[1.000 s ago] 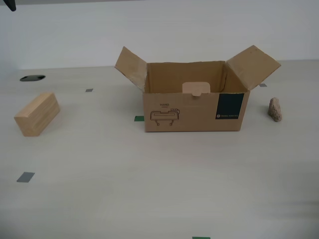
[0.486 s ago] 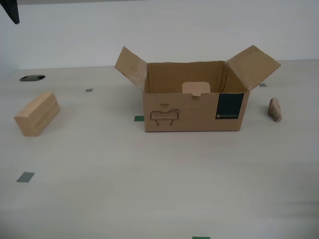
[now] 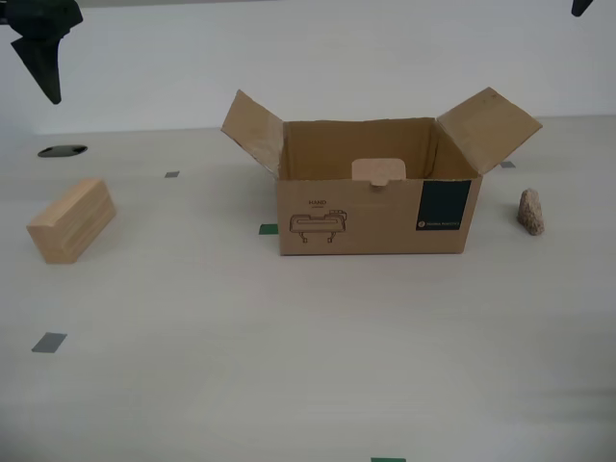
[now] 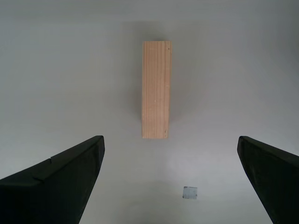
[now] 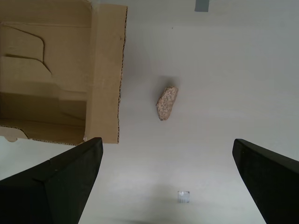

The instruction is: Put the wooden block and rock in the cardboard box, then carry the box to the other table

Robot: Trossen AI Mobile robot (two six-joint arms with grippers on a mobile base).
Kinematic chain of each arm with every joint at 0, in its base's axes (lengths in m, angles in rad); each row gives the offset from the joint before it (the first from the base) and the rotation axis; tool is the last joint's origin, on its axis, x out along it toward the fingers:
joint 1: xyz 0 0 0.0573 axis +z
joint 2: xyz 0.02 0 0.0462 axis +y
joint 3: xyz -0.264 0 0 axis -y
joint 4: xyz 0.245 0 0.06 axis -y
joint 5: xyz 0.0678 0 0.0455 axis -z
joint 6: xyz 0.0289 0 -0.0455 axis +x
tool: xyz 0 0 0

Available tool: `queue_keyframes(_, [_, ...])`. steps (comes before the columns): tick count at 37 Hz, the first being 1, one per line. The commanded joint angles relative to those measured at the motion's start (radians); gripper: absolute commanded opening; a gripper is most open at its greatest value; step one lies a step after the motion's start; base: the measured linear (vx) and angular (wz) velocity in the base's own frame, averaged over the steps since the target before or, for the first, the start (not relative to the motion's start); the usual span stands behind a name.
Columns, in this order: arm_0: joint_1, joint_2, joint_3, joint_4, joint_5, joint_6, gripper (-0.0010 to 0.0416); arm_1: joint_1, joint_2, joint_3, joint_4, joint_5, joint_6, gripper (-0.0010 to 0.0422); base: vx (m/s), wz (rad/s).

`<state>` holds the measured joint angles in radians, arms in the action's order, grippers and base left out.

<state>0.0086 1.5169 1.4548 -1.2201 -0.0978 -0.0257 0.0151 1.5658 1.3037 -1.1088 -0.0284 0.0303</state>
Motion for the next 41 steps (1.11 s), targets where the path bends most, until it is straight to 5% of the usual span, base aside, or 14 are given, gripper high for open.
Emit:
queue_keyframes(1, [0.000,0.000,-0.022,0.014,-0.003,0.000,0.0389,0.001,0.000,-0.018,0.026,0.003,0.004,0.0391,0.000,0.000])
queue_keyframes(41, [-0.001,0.071,-0.063,0.132,-0.002,0.001,0.0389,0.006,0.000,-0.220,0.230,0.003,0.004,0.0391,0.000,0.000])
